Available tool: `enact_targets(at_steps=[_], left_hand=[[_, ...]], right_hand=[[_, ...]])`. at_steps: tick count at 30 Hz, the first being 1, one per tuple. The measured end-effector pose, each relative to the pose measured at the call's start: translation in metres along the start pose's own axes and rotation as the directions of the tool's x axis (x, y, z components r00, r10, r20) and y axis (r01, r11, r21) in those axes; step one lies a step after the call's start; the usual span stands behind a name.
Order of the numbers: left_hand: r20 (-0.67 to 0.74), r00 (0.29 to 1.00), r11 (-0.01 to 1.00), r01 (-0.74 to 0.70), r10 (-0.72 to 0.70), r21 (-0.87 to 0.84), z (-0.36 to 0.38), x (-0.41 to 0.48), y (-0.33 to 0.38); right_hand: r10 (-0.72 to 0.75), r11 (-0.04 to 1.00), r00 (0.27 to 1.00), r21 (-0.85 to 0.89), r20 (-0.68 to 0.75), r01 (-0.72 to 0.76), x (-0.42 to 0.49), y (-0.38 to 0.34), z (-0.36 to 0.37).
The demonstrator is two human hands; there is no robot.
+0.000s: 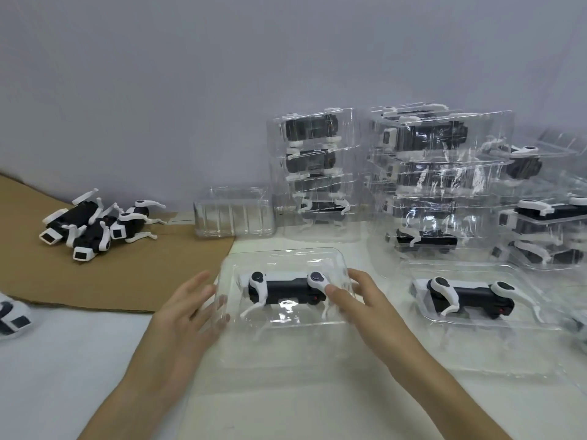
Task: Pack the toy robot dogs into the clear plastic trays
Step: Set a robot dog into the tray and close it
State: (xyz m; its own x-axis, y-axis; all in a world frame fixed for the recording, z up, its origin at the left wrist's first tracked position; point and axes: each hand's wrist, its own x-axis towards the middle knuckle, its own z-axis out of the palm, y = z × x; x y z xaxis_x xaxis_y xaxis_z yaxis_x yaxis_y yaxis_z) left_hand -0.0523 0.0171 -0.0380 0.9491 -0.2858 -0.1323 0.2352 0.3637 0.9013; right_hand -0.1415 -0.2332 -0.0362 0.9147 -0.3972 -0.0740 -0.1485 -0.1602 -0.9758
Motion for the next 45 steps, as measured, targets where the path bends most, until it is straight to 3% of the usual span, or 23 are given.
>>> enact_targets(at_steps=[2, 8, 11, 15, 17, 20, 22, 24, 30, 35, 41, 45], left_hand=[[-0.02, 1.0, 1.0, 0.0, 0.0, 0.016, 0.001, -0.002, 0.0], [0.029, 0.998, 0.972, -0.067, 0.062, 0.223, 0.008, -0.006, -0.003], [0.058, 0.991, 0.952, -0.13, 0.119, 0.276, 0.011, -0.006, -0.003], [0.131, 0.972, 0.894, -0.231, 0.195, 0.384, 0.012, -0.009, -0.005], [0.145, 0.945, 0.785, -0.324, 0.293, 0.528, 0.014, -0.01, -0.009], [0.264, 0.834, 0.426, -0.488, 0.484, 0.762, 0.016, -0.011, -0.017], [0.38, 0.79, 0.21, -0.524, 0.481, 0.825, 0.018, -0.011, -0.02], [0.412, 0.792, 0.122, -0.512, 0.45, 0.85, 0.018, -0.009, -0.02], [0.397, 0.789, 0.054, -0.474, 0.469, 0.879, 0.021, -0.009, -0.018], [0.399, 0.784, 0.02, -0.463, 0.476, 0.886, 0.022, -0.01, -0.015], [0.395, 0.771, 0.145, -0.524, 0.5, 0.839, 0.017, -0.006, -0.024], [0.371, 0.716, 0.14, -0.544, 0.591, 0.827, 0.014, -0.004, -0.024]], right_hand=[[-0.073, 0.992, 0.997, -0.101, -0.035, 0.069, -0.001, -0.001, -0.002], [-0.236, 0.959, 0.972, -0.156, 0.02, 0.236, -0.007, -0.004, 0.003], [-0.39, 0.863, 0.918, -0.318, 0.075, 0.393, -0.013, -0.002, 0.007], [-0.399, 0.71, 0.897, -0.556, 0.189, 0.433, -0.015, 0.0, 0.01], [-0.41, 0.624, 0.889, -0.648, 0.204, 0.436, -0.016, 0.001, 0.011], [-0.429, 0.541, 0.874, -0.711, 0.225, 0.449, -0.017, 0.002, 0.016], [-0.428, 0.493, 0.869, -0.742, 0.247, 0.454, -0.016, 0.003, 0.02], [-0.435, 0.462, 0.867, -0.767, 0.242, 0.446, -0.015, 0.004, 0.022], [-0.439, 0.416, 0.862, -0.794, 0.253, 0.444, -0.016, 0.006, 0.024], [-0.47, 0.443, 0.849, -0.768, 0.24, 0.462, -0.014, 0.007, 0.026], [-0.538, 0.505, 0.817, -0.696, 0.208, 0.51, -0.011, 0.012, 0.024], [-0.623, 0.528, 0.778, -0.688, 0.085, 0.498, -0.009, 0.012, 0.021]])
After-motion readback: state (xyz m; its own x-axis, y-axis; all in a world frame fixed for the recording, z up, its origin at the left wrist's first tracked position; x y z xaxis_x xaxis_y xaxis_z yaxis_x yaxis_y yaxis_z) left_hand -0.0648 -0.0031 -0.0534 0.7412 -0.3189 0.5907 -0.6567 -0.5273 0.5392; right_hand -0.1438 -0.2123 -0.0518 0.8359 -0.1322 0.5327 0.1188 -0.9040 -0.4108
